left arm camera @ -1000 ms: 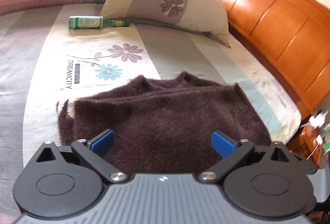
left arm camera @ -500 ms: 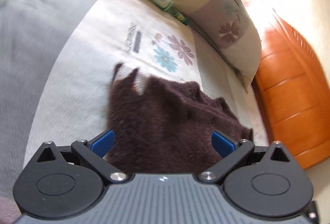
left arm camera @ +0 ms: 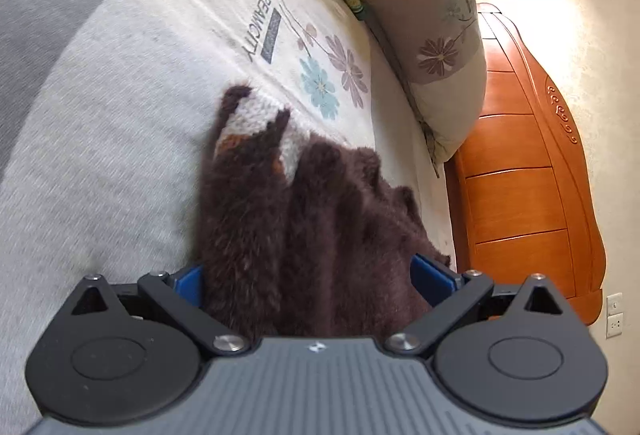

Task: Fold clothes
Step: 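Close the left gripper on the sweater edge by the lettered band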

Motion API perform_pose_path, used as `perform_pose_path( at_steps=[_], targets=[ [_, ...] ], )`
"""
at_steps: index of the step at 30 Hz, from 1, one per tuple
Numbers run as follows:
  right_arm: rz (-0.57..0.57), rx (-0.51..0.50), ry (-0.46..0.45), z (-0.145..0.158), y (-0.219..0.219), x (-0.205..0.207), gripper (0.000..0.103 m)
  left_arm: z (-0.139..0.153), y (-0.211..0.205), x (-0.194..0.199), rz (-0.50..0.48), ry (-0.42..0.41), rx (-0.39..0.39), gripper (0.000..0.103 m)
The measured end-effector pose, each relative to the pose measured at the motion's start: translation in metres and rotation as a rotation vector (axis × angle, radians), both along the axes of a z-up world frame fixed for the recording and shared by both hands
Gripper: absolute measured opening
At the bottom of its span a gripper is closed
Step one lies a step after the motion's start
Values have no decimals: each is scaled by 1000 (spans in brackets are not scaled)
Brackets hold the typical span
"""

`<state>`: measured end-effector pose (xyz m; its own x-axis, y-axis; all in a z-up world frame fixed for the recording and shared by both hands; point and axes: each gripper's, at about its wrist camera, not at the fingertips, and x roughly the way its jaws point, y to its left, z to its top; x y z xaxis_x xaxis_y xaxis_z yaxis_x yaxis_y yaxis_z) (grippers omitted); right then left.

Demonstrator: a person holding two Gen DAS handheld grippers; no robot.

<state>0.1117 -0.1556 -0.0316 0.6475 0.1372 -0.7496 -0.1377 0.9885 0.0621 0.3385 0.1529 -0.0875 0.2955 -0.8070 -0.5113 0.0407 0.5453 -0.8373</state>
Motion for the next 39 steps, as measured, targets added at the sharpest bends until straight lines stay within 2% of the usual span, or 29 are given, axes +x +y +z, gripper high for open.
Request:
perform_pose_path(
  at_steps=[4,8,11,15,18,22,26,27,30,31,34,36,37,39],
  targets=[
    [11,-6,-3,1,7,8,103,2,-3,6,-67,1,7,101],
    [38,-12,-5,2,14,11,103,5,-1,-10,-152,19,19,101],
    [52,-14,-5,1,19,14,103,4,-1,-9,-169,14,24,101],
    [64,-10,-7,3,26,16,103,4,-5,13,-128,3,23,101],
    [87,-24,-18,7,32,16,103,5,-14,31,-159,-2,33,101],
    [94,-39,-29,10,37,13,103,5,-13,29,-195,-16,21,99],
    [99,-77,-58,12,41,7,103,2,-6,15,-269,-58,8,89],
    [111,-82,-68,13,44,6,103,1,-5,19,-265,-47,9,85],
    [145,-79,-91,17,53,7,103,-1,-7,31,-257,-13,23,81],
    [159,-78,-92,18,57,9,103,2,-12,32,-273,-32,57,80],
    [228,-107,-90,17,79,14,103,12,-28,33,-325,-98,166,70],
    [288,-133,-90,14,97,12,103,17,-31,27,-322,-141,267,48],
    [316,-145,-89,11,106,11,103,17,-29,26,-314,-149,280,47],
    [354,-186,-85,2,122,7,103,12,-22,23,-275,-143,248,46]
  ],
)
